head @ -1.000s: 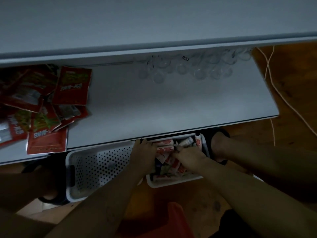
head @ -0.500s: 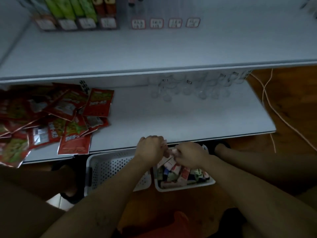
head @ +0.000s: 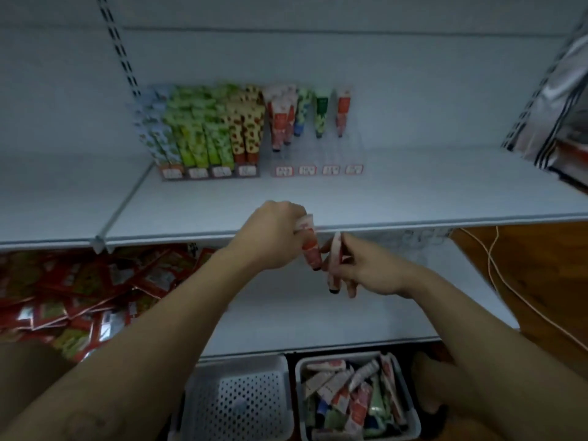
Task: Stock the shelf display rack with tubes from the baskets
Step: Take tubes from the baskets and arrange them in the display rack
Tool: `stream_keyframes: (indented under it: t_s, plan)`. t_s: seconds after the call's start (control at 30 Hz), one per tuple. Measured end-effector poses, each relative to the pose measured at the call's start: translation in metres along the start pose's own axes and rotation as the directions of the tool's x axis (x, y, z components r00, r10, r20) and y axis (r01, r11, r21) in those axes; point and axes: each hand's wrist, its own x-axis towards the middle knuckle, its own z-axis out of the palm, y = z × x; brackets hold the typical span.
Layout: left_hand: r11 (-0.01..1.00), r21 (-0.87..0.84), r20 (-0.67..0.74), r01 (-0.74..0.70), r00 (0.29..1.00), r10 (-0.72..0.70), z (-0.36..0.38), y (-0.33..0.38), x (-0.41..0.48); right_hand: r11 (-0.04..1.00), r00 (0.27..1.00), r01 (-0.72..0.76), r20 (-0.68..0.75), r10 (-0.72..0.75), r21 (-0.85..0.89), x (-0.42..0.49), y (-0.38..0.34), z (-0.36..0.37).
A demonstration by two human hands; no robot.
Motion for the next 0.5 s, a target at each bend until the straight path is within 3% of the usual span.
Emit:
stream_keyframes:
  t_s: [0.2, 0.5]
  plan:
    - [1.000, 0.009, -0.119, -0.020, 0.993, 0.021, -0.071, 0.016, 0.033, 0.975, 0.920, 0.123, -0.348, -0.182, -0.186, 0.032, -0.063, -0.049]
    - [0.993, 0.117, -0.242, 0.014, 0.970, 0.015, -0.142, 0.020, 0.100, 0.910, 0.765, 0.279, -0.502, -0.404, -0.308, 0.096, -0.112, -0.113]
